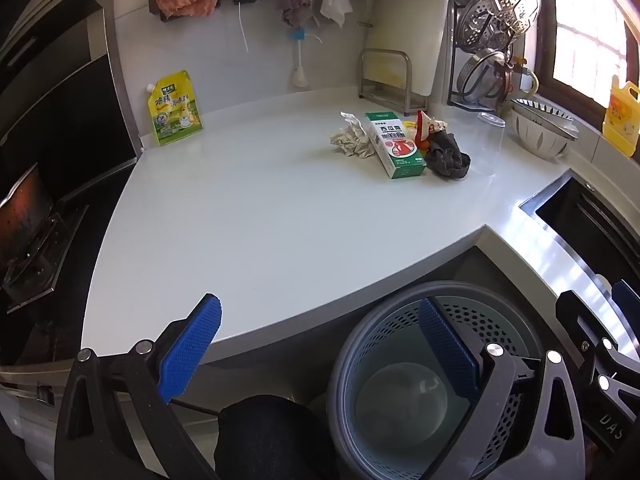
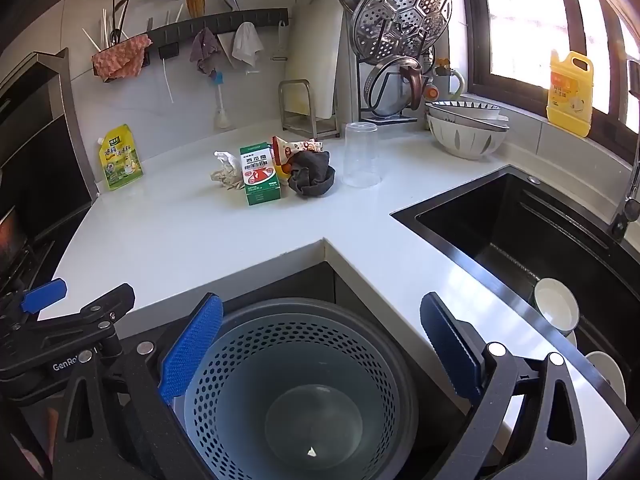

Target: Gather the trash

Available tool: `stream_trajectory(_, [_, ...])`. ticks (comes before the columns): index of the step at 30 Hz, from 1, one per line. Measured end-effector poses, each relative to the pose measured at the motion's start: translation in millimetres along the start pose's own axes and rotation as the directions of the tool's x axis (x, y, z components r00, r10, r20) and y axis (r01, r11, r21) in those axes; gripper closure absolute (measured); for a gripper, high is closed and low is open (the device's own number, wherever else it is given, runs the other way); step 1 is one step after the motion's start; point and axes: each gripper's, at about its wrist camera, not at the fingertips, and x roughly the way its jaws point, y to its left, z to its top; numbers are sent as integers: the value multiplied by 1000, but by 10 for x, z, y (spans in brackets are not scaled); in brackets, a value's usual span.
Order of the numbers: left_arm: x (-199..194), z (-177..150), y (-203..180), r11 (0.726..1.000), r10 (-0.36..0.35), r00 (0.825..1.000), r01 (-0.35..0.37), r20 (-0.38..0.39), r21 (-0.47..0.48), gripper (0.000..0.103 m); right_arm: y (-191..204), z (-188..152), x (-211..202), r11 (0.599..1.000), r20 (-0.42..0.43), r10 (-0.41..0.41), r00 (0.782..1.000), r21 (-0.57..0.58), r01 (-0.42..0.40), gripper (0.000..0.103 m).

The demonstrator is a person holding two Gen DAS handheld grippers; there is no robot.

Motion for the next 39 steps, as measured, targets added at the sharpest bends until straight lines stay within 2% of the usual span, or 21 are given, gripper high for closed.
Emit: stream_trajectory(39, [-80, -25, 83, 1000, 13, 1000, -13, 14, -5, 6, 22, -2, -92, 1000, 12, 10, 1000, 0, -10, 8])
